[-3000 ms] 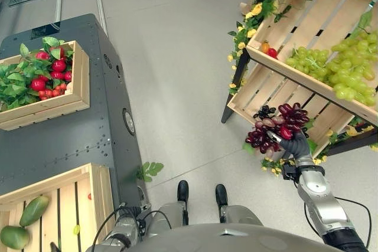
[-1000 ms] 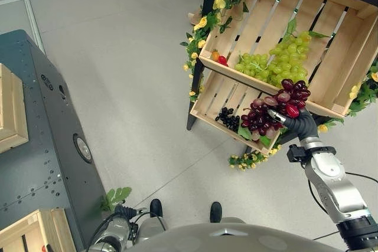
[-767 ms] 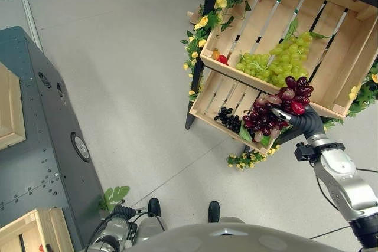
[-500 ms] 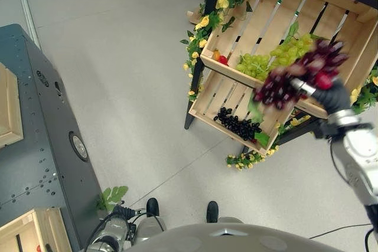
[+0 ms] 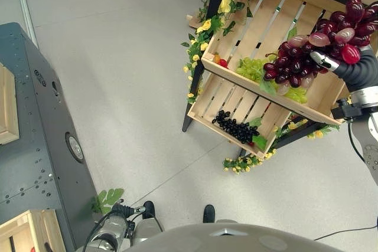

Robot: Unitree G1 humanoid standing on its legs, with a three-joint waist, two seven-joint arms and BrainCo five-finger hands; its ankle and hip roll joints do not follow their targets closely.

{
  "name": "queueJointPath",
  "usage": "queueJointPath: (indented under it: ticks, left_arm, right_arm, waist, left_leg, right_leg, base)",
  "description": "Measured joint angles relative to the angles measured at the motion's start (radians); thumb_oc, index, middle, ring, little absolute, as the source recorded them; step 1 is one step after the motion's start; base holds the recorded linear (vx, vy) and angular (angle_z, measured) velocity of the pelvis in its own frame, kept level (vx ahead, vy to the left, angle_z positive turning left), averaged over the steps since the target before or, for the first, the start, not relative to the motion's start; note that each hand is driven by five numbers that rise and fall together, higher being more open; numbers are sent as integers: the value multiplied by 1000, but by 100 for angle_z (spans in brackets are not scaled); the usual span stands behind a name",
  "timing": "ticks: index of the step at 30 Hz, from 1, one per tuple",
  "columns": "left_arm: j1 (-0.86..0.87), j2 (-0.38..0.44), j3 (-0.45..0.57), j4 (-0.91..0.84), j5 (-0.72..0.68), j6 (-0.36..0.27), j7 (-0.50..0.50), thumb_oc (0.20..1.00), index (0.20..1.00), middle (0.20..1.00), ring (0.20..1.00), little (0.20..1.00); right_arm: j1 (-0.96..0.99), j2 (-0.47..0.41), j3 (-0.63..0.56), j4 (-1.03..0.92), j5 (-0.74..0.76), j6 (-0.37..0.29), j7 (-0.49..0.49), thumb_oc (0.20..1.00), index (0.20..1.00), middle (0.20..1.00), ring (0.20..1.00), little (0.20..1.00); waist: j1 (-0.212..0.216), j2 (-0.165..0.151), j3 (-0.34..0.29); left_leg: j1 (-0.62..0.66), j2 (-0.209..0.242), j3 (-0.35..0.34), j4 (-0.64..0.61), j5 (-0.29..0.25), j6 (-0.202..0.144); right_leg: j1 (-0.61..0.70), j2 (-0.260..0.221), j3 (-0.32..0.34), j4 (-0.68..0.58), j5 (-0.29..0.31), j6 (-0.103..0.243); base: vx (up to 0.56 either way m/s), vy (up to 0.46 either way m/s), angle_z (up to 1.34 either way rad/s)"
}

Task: Pick up the fruits from the basket on one side to the basket on the other side

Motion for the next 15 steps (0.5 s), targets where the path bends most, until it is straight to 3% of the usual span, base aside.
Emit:
queueJointPath:
  ticks: [10,15]
  left_arm:
    - [0,5,-34,-1,0,0,0,1000,1000,1000,1000,1000]
    - [0,7,-69,2,-1,0,-1,1000,1000,1000,1000,1000]
  right_arm:
    - [-16,18,13,30,-1,4,-10,200,200,200,200,200]
    - [-129,0,122,150,-1,22,-36,200,200,200,200,200]
  waist:
    - [5,2,0]
    - [4,8,4]
  left_leg:
    - [1,-1,-1,0,0,0]
    - [7,1,-3,0,0,0]
  right_leg:
    - [3,0,-1,0,0,0]
    - [9,0,-3,0,0,0]
  base:
    - [0,0,0]
    - [0,0,0]
